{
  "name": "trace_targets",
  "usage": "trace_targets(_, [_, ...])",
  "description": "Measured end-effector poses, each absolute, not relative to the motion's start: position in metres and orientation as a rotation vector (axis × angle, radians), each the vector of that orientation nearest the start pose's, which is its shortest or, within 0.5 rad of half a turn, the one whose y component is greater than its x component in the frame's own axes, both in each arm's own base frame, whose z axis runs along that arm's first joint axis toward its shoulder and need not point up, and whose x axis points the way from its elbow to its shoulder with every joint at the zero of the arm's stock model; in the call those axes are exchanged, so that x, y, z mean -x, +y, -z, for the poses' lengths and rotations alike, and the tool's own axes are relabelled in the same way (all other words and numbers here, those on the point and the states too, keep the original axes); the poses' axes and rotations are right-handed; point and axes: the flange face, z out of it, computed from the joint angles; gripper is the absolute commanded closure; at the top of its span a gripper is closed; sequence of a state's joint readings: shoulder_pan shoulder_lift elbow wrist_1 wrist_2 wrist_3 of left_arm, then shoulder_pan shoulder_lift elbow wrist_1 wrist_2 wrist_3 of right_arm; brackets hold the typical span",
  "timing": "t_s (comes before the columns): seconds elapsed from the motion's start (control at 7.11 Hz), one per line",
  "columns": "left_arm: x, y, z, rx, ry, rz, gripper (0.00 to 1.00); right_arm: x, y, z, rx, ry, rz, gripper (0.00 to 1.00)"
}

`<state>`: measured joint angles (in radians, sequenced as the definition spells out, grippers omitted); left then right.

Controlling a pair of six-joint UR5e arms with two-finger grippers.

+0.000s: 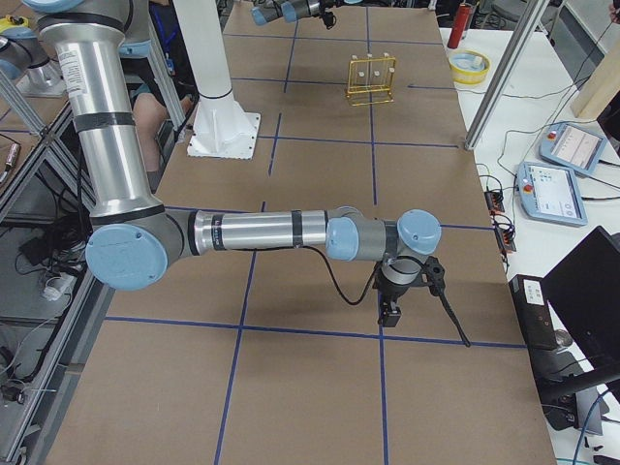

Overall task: Hang cup on cup holder
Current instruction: 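Lift the cup with the left gripper and tilt it sideways, then carry the tilted cup with the left gripper to the gold rack's peg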

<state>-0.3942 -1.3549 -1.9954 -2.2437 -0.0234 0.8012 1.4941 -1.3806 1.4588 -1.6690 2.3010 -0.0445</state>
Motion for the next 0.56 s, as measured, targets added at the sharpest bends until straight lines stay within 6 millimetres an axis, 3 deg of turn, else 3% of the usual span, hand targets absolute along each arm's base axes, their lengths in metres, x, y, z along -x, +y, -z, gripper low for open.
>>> trace_targets(0.56, [-0.285, -0.358, -0.426, -0.902, -1.407, -0.954, 1.0, -0.023, -0.573, -0.625, 0.031, -0.73, 0.109, 0.0])
